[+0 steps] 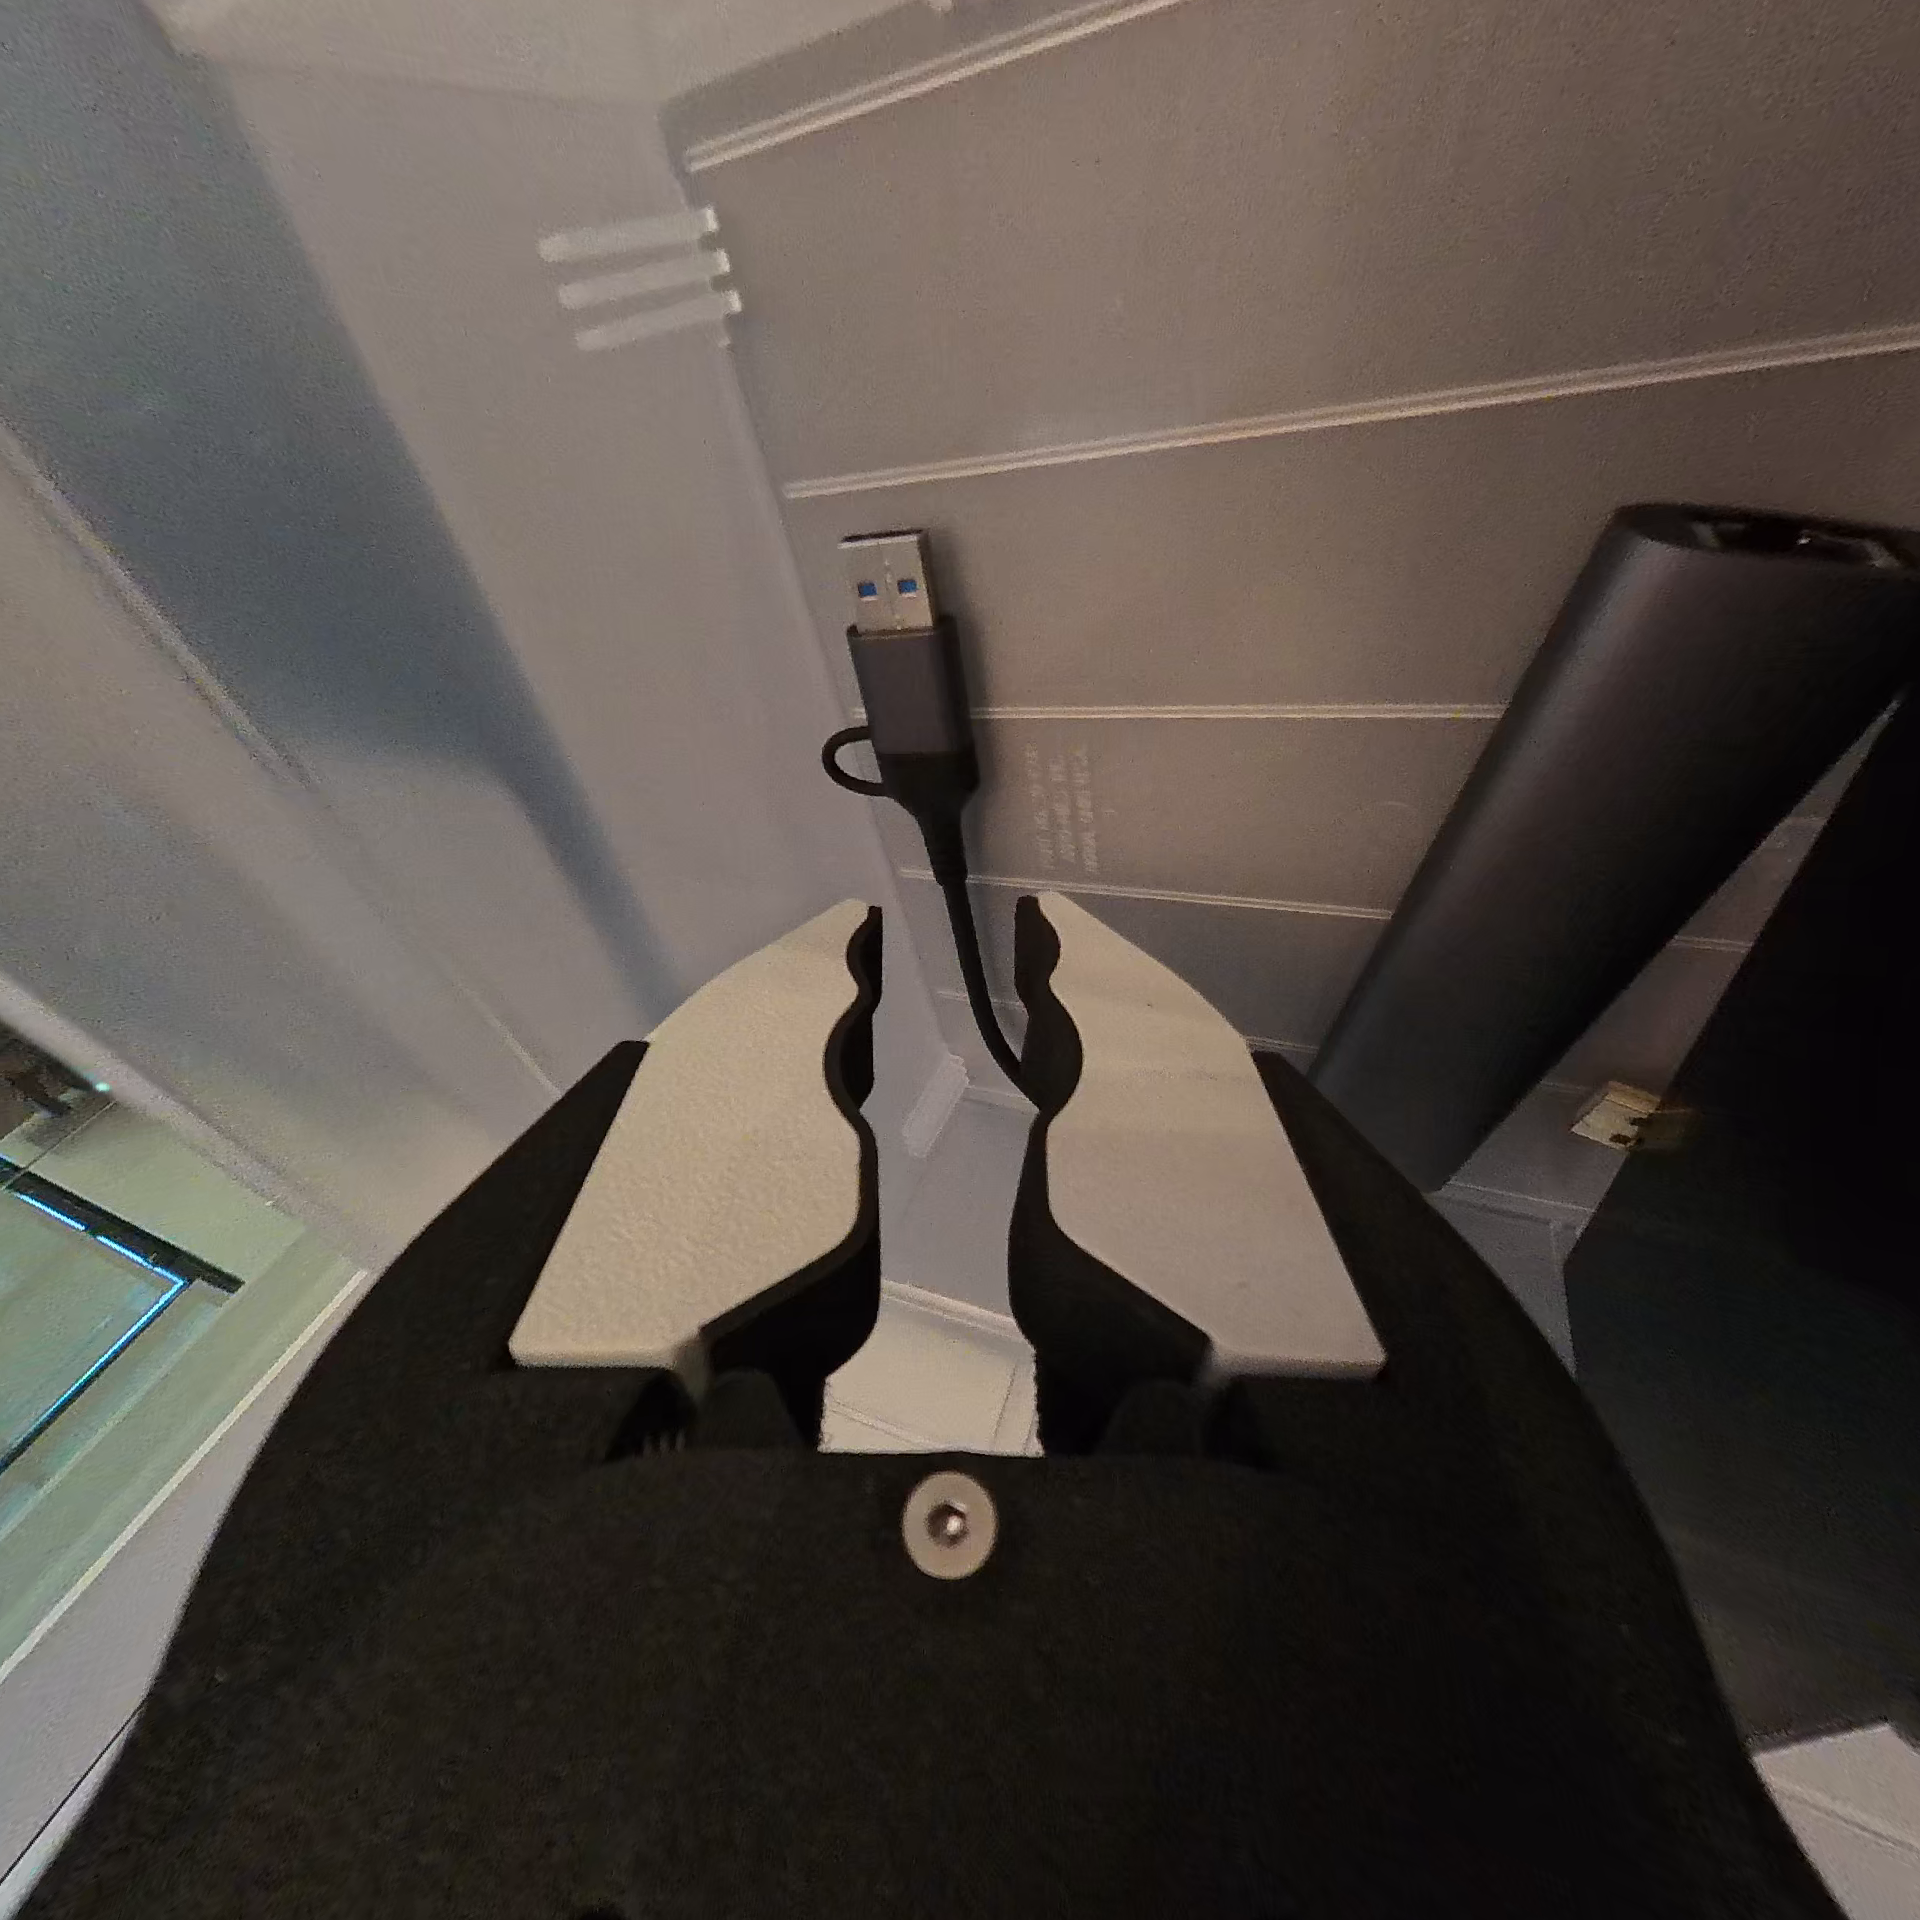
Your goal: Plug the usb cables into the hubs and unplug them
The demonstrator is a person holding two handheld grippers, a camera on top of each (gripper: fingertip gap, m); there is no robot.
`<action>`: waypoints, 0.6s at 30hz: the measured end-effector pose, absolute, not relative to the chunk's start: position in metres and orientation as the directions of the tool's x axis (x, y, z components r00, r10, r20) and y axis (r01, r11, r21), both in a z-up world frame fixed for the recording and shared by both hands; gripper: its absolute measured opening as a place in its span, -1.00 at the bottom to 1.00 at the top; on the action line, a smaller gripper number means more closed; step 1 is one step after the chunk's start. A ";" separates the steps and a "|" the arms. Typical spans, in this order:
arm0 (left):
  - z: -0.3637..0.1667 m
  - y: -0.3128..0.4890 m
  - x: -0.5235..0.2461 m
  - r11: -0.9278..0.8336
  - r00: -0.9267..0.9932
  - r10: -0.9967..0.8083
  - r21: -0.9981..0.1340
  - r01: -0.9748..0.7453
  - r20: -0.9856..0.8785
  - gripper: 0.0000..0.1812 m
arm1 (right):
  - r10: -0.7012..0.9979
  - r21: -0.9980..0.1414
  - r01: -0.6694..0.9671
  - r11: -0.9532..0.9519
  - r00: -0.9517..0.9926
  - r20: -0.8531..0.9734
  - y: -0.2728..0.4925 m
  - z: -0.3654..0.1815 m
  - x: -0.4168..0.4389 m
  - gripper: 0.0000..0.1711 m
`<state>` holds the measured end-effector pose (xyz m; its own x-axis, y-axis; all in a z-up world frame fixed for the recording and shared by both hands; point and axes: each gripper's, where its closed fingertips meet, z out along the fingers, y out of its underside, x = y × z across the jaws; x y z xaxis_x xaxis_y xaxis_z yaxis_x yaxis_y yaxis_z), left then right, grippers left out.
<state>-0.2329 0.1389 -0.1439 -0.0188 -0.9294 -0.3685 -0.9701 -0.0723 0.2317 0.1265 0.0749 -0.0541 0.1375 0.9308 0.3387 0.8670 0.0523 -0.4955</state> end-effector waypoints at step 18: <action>-0.151 0.144 -0.241 -0.036 -0.081 -0.928 0.304 -0.952 -0.363 -0.87 | 0.933 -0.456 0.886 0.085 0.090 0.349 0.070 -0.060 0.126 -0.76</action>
